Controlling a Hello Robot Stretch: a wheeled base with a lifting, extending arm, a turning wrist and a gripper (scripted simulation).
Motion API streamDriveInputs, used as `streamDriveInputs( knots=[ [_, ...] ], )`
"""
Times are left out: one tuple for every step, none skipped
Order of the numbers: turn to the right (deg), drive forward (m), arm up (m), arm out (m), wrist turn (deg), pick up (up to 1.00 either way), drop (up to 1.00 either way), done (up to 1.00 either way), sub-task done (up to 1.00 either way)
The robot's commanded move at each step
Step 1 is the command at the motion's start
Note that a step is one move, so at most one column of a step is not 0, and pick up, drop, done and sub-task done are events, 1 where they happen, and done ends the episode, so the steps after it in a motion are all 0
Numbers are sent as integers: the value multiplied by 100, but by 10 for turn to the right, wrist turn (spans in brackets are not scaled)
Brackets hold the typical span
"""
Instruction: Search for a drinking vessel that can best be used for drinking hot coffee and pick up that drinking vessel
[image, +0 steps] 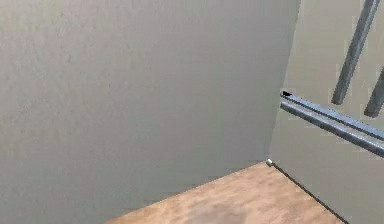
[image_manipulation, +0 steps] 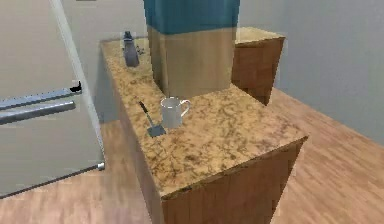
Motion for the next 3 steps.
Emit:
streamDriveInputs(
  knots=[
    [0,40,0,0,0,0,0,0,0],
    [450,0,0,0,0,0,0,0,0],
    [180,0,0,0,0,0,0,0,0]
  ],
)
